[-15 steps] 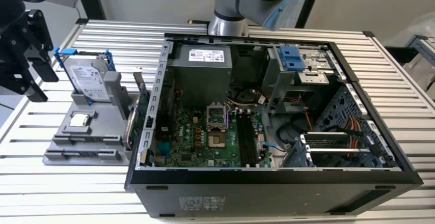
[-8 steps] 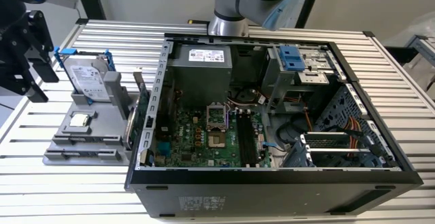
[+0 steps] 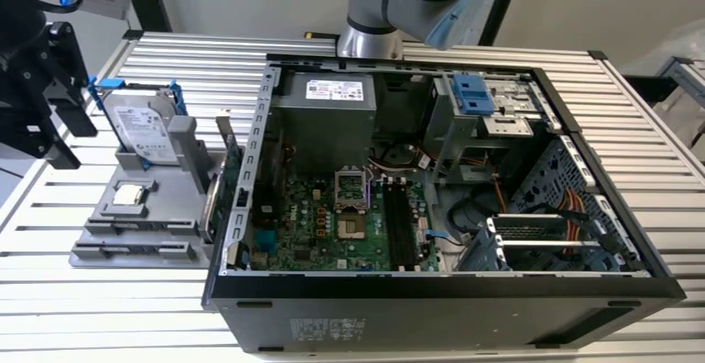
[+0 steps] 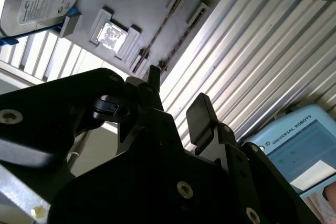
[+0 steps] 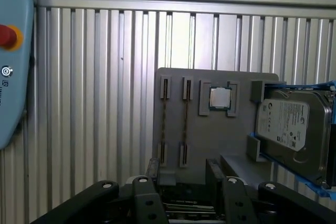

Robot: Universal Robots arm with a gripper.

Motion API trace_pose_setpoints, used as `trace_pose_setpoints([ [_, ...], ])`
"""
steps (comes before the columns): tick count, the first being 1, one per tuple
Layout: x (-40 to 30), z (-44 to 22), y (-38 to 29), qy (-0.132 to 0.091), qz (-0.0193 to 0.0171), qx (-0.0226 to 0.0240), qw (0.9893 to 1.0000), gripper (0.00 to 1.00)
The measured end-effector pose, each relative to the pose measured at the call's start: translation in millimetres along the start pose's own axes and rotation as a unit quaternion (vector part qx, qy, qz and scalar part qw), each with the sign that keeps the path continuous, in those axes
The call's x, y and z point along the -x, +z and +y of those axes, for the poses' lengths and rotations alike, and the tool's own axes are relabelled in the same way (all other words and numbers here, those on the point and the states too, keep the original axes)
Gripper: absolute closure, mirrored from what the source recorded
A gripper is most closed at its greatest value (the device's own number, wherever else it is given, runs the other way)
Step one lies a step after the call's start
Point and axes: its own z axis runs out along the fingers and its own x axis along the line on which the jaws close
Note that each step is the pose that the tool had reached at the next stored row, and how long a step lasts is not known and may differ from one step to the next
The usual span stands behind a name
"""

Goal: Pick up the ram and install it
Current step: 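Pick up the ram and move it above insertion slot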

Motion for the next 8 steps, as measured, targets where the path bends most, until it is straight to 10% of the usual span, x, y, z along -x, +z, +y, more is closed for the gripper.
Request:
trace_pose_setpoints([
  [8,0.0,0.0,4.2,0.0,0.0,0.0,1.0,0.0],
])
